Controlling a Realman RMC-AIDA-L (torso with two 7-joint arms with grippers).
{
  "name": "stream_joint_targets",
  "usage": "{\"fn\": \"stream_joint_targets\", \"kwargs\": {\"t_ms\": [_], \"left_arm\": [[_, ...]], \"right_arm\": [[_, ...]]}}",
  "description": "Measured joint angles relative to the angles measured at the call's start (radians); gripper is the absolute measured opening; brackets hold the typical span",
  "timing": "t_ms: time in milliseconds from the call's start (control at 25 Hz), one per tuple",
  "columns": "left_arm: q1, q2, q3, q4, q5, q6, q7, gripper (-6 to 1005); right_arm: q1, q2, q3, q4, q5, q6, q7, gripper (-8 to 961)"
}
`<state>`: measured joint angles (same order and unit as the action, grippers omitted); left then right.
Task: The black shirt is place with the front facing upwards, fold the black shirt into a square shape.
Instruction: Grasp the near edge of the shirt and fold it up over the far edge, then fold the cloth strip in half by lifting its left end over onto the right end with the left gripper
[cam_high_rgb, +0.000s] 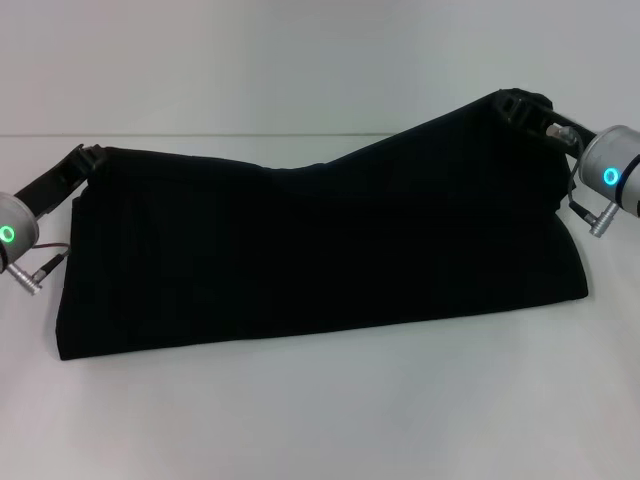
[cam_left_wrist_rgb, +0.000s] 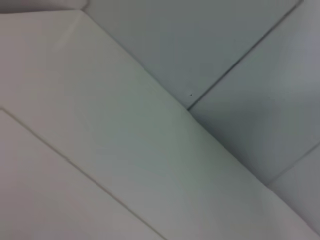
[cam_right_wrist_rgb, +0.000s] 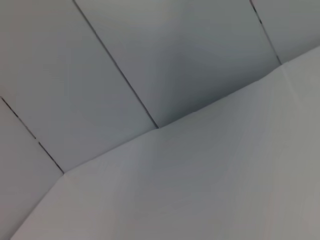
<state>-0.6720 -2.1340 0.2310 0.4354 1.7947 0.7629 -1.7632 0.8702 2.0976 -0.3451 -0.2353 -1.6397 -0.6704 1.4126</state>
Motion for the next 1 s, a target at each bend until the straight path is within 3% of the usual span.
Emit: {"fn": "stream_joint_targets", "kwargs": {"t_ms": [120,280,400,480,920,1000], "left_arm": [[-0.001,-0.016,0.002,-0.006,-0.071,-0.028,0.051,114],[0.002,-0.02,0.003,-0.037,-0.141,-0.029,0.114,116],[0.004,-0.018,0.001,-0.047,-0.148,-0.025,0.116,118],[0.007,-0.017,-0.002,-0.049,-0.149,-0.021,0.116,325],[0.054,-0.015,0.003,-0.05,-0.148,0.129,0.107,565],[0.067,-0.011,0.004,-0.051,-0.145,0.177,0.106,627]], "right_arm": [[0.001,0.001,0.005,0.024,0.047,0.005,-0.085,119],[0.0,0.001,0.001,0.046,0.103,0.035,-0.141,130],[-0.008,0.001,0.0,0.048,0.108,0.038,-0.14,265],[-0.014,0.0,0.003,0.049,0.108,0.037,-0.138,355],[-0.056,-0.005,0.006,0.037,0.115,0.025,-0.117,827],[-0.078,-0.006,0.009,0.03,0.142,0.001,-0.115,831]]}}
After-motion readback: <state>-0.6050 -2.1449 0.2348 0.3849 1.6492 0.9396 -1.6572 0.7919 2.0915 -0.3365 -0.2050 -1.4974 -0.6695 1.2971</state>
